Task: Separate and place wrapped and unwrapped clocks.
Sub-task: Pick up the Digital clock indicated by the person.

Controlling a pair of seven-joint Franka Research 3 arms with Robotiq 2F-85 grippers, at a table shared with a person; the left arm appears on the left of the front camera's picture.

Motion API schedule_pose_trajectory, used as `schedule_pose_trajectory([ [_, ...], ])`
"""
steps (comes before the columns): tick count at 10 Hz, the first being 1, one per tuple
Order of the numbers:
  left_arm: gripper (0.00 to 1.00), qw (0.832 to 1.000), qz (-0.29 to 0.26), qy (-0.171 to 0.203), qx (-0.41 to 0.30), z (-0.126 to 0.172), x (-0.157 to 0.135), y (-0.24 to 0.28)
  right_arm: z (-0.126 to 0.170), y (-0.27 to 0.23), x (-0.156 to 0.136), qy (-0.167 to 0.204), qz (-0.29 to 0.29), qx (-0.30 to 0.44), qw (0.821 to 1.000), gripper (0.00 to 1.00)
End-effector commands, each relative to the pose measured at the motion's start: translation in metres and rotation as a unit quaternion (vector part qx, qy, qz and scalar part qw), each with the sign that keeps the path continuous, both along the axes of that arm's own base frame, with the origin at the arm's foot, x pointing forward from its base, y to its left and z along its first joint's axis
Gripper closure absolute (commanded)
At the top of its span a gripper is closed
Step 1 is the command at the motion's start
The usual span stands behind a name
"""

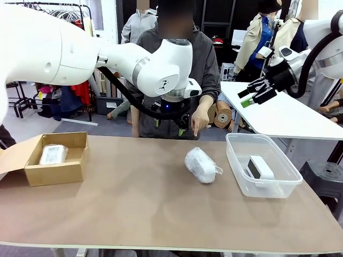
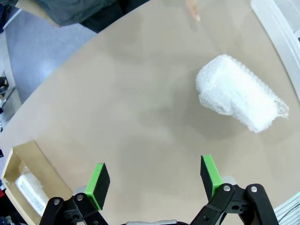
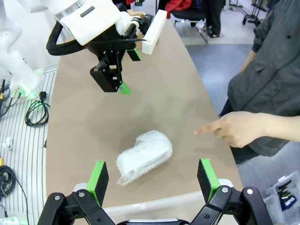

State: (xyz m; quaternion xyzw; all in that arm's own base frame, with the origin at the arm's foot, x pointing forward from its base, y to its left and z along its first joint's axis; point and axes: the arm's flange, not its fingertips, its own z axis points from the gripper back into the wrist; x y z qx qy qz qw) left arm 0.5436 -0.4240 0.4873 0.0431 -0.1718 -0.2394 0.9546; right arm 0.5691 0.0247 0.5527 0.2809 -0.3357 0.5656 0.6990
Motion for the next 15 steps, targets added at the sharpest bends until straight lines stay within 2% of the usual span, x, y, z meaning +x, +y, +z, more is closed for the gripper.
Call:
schedule_pose_trajectory([
  [1, 0.00, 1.000, 0.000, 0.000, 0.000, 0.000, 0.000, 0.000, 0.001, 0.000, 0.000, -0.002, 0.002, 0.000, 1.000, 0.00],
  [2, 0.00, 0.998, 0.064, 0.008, -0.001, -0.007, 0.006, -0.011, 0.001, 0.000, 0.000, -0.002, 0.002, 0.000, 1.000, 0.00],
  [3, 0.00, 0.994, 0.110, -0.011, 0.000, -0.010, 0.008, -0.020, 0.001, 0.000, 0.000, -0.002, 0.002, 0.000, 1.000, 0.00],
  [4, 0.00, 0.982, 0.187, -0.013, 0.000, -0.016, 0.011, -0.029, 0.001, 0.000, 0.000, -0.002, 0.002, 0.000, 1.000, 0.00],
  [6, 0.00, 0.961, 0.276, 0.001, -0.030, -0.032, 0.019, -0.043, 0.001, 0.000, 0.000, -0.002, 0.002, 0.000, 1.000, 0.00],
  [7, 0.00, 0.950, 0.307, 0.024, -0.051, -0.041, 0.018, -0.055, 0.001, 0.000, 0.000, -0.002, 0.002, 0.000, 1.000, 0.00],
  [9, 0.00, 0.930, 0.342, 0.052, -0.121, -0.060, 0.021, -0.069, 0.001, 0.000, 0.000, -0.002, 0.002, 0.000, 1.000, 0.00],
  [10, 0.00, 0.923, 0.350, 0.048, -0.152, -0.064, 0.024, -0.073, 0.001, 0.000, 0.000, -0.002, 0.002, 0.000, 1.000, 0.00],
  [11, 0.00, 0.915, 0.360, 0.052, -0.176, -0.066, 0.026, -0.075, 0.001, 0.000, 0.000, -0.002, 0.002, 0.000, 1.000, 0.00],
  [13, 0.00, 0.890, 0.401, 0.085, -0.200, -0.077, 0.029, -0.078, 0.001, 0.000, 0.000, -0.002, 0.002, 0.000, 1.000, 0.00],
  [15, 0.00, 0.887, 0.403, 0.104, -0.197, -0.092, 0.025, -0.084, 0.001, 0.000, 0.000, -0.002, 0.002, 0.000, 1.000, 0.00],
])
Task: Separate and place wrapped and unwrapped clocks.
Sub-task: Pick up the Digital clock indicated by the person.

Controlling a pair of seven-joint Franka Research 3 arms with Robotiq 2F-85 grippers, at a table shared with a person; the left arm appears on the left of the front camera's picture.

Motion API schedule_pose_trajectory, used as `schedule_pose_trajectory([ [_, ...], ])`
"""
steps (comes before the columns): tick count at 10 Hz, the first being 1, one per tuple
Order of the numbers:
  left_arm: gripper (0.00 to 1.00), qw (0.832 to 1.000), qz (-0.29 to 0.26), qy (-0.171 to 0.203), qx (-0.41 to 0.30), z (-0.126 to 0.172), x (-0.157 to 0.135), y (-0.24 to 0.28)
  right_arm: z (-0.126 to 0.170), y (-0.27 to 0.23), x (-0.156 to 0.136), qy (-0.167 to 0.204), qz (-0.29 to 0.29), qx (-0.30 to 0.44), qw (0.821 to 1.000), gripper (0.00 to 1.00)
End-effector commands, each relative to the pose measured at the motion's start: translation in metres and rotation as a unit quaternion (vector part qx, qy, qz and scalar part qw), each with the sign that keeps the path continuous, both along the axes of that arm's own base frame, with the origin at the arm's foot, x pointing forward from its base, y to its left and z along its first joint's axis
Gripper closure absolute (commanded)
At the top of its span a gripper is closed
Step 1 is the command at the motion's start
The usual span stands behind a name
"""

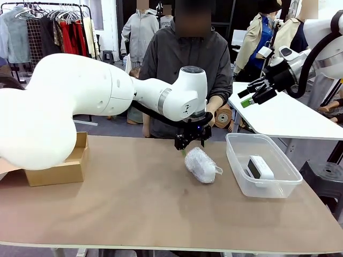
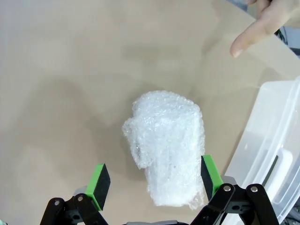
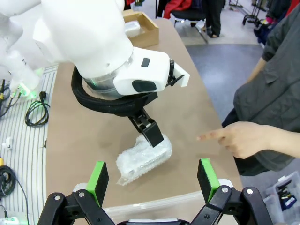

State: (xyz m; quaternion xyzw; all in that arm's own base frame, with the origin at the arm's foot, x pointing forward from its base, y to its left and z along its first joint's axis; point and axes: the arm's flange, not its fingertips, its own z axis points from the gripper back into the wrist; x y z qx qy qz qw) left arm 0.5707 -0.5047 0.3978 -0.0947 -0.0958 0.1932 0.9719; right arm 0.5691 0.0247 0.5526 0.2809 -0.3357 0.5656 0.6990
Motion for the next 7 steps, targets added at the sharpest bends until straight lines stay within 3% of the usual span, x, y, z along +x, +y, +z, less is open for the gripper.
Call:
schedule_pose_trajectory([
  [1, 0.00, 1.000, -0.004, -0.011, 0.003, 0.008, 0.002, 0.003, 0.001, 0.000, 0.000, -0.002, 0.002, 0.000, 1.000, 0.00],
  [7, 0.00, 1.000, 0.011, 0.005, 0.002, 0.000, 0.000, -0.016, 0.001, 0.000, 0.000, -0.002, 0.002, 0.000, 1.000, 0.00],
])
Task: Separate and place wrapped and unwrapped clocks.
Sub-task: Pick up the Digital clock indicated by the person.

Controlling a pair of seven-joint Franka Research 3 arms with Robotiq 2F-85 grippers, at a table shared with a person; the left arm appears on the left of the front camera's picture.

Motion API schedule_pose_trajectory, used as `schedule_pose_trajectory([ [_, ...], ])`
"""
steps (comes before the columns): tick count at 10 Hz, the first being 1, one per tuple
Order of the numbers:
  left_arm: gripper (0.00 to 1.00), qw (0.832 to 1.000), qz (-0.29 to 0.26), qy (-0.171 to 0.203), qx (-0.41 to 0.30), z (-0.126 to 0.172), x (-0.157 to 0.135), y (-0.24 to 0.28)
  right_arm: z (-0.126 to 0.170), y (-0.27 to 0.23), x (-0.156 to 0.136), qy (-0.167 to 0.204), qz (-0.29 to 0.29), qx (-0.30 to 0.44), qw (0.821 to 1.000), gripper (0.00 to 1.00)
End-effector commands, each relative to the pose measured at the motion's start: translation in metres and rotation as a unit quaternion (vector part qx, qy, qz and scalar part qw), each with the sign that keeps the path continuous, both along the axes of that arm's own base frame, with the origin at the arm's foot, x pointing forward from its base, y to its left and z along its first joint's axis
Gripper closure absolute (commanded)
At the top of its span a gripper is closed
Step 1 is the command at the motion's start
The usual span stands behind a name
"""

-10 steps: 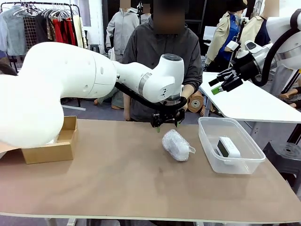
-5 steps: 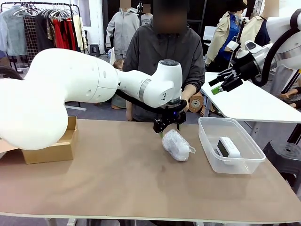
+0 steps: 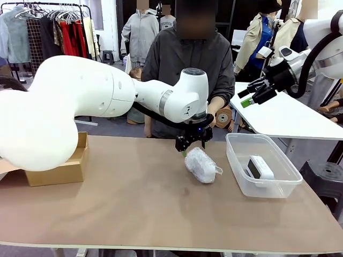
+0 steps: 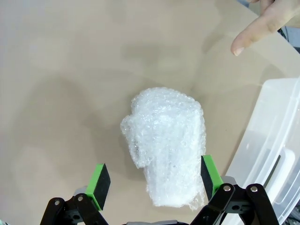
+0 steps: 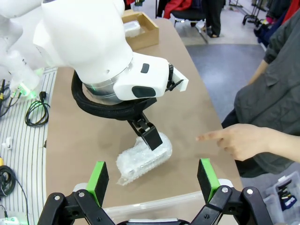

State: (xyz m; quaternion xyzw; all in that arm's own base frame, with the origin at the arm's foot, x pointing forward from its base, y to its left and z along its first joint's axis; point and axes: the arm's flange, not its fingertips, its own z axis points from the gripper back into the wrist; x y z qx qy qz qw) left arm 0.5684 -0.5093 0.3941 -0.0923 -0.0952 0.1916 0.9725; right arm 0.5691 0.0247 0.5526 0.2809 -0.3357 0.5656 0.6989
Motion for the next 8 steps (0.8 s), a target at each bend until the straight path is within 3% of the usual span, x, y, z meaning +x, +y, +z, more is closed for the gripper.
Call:
schedule_pose_trajectory([
  [1, 0.00, 1.000, 0.010, 0.001, -0.003, 0.005, 0.002, -0.017, 0.001, 0.000, 0.000, -0.002, 0.002, 0.000, 1.000, 0.00],
  [4, 0.00, 1.000, 0.003, 0.004, -0.006, 0.002, 0.001, -0.030, 0.001, 0.000, 0.000, -0.002, 0.002, 0.000, 1.000, 0.00],
  [8, 0.00, 0.999, 0.034, 0.030, -0.005, -0.014, 0.003, -0.043, 0.001, 0.000, 0.000, -0.002, 0.002, 0.000, 1.000, 0.00],
])
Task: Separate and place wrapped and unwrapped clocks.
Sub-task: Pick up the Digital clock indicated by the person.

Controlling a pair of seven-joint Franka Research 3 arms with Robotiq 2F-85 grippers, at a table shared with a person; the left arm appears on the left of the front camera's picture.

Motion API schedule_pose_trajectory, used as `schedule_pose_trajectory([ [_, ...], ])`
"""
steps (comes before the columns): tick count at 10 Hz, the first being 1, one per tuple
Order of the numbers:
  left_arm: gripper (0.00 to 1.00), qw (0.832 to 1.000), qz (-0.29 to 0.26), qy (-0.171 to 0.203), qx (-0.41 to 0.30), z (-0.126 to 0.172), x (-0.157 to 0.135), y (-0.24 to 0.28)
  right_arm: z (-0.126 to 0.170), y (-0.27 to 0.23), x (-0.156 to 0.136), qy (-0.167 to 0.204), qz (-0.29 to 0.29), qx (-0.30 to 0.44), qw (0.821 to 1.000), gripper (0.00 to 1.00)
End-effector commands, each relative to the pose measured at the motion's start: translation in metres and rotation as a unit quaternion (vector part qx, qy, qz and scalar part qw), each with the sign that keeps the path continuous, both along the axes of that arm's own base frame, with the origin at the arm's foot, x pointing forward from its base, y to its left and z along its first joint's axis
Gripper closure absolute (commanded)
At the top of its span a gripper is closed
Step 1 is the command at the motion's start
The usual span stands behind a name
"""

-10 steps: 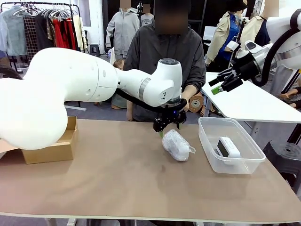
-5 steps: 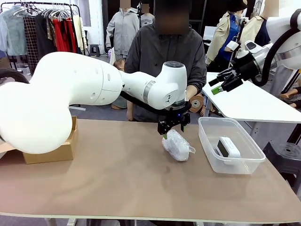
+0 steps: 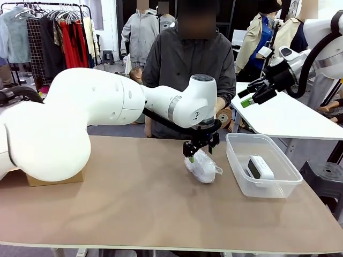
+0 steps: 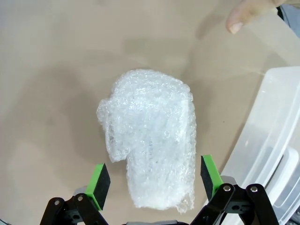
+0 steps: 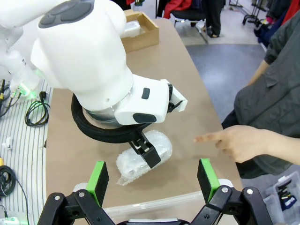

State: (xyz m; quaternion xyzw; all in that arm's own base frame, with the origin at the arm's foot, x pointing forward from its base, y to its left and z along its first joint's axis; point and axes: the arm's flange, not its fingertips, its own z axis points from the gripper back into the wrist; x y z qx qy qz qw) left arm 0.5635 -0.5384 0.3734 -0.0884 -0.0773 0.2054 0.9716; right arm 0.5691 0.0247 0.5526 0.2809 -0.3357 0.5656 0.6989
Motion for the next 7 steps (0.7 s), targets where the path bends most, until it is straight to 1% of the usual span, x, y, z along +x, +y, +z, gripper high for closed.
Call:
schedule_pose_trajectory([
  [1, 0.00, 0.999, 0.030, 0.019, -0.003, 0.002, 0.009, -0.018, 0.001, 0.000, 0.000, -0.002, 0.002, 0.000, 1.000, 0.00],
  [6, 0.00, 0.998, 0.046, 0.044, 0.019, -0.022, 0.012, -0.023, 0.001, 0.000, 0.000, -0.002, 0.002, 0.000, 1.000, 0.00],
  [7, 0.17, 0.998, 0.043, 0.045, 0.032, -0.027, 0.011, -0.023, 0.001, 0.000, 0.000, -0.002, 0.002, 0.000, 1.000, 0.00],
])
